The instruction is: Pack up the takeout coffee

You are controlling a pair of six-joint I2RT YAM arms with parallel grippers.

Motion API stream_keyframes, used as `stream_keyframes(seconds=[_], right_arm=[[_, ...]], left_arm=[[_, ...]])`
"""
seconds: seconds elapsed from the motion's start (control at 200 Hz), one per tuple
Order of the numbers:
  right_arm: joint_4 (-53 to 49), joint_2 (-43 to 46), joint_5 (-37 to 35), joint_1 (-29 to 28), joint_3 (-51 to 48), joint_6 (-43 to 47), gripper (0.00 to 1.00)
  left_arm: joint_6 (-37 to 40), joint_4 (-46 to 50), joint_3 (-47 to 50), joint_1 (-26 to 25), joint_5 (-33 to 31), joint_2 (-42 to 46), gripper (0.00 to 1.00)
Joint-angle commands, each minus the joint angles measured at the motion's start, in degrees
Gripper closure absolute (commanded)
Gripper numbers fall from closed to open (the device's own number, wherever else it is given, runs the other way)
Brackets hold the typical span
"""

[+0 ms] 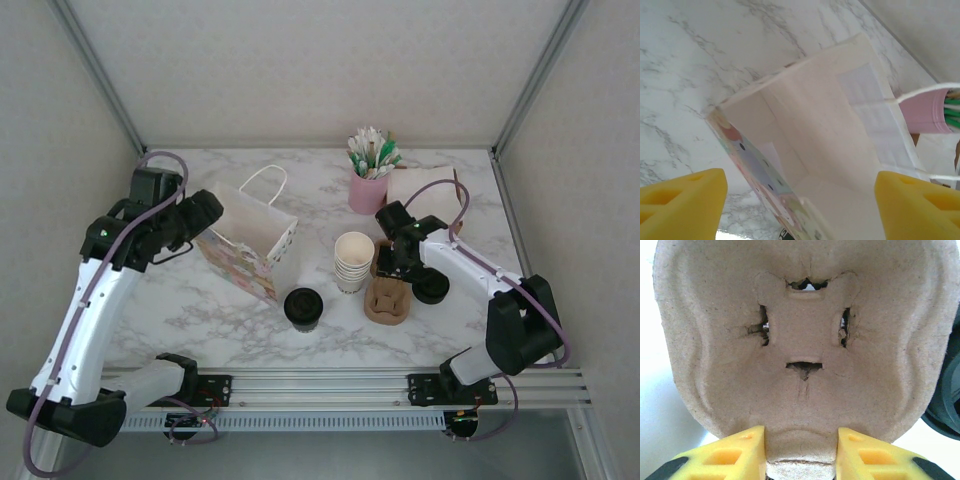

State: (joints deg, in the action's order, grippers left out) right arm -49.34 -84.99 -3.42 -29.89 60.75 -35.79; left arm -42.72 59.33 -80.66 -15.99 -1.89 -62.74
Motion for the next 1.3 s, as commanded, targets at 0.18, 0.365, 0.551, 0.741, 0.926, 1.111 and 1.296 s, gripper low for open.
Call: stream_keyframes(seconds=[0.18,0.365,0.551,0.741,0.926,1.111,1.296], right_arm=[[-2.29,1.55,-1.08,-0.32,2.4,-0.74,0.65],[-3.51,3.2,-1.23,-0.28,3.33,-1.19,0.65],[-4.26,4.34,-0.92,-0.3,3.83,-1.55,0.65],[-5.93,6.33,-2.44,-0.31,4.67,-1.31,0.65],[-7.74,9.16,-4.54,-0.31,6.4,-0.61,0.66],[-9.2,11.98,-6.64,-0.28,8.92,0.76,0.66],[-9.79,14.28,-8.19,-0.28,11.07,2.39,0.65]], left_arm=[[-3.63,4.37,-2.22,0.6,-7.7,3.59,0.17],[-5.52,5.95,-1.45,0.58,-11.09,5.9,0.15],[-6.53,7.42,0.84,0.58,-11.68,7.19,0.15],[-7.83,7.21,2.98,0.56,-7.63,6.36,0.14],[-8.89,4.92,4.13,0.56,-5.77,4.86,0.12],[-8.39,2.83,3.32,0.7,-5.25,1.72,0.14],[-8.58,-0.46,4.28,1.98,-2.71,-0.89,0.22]])
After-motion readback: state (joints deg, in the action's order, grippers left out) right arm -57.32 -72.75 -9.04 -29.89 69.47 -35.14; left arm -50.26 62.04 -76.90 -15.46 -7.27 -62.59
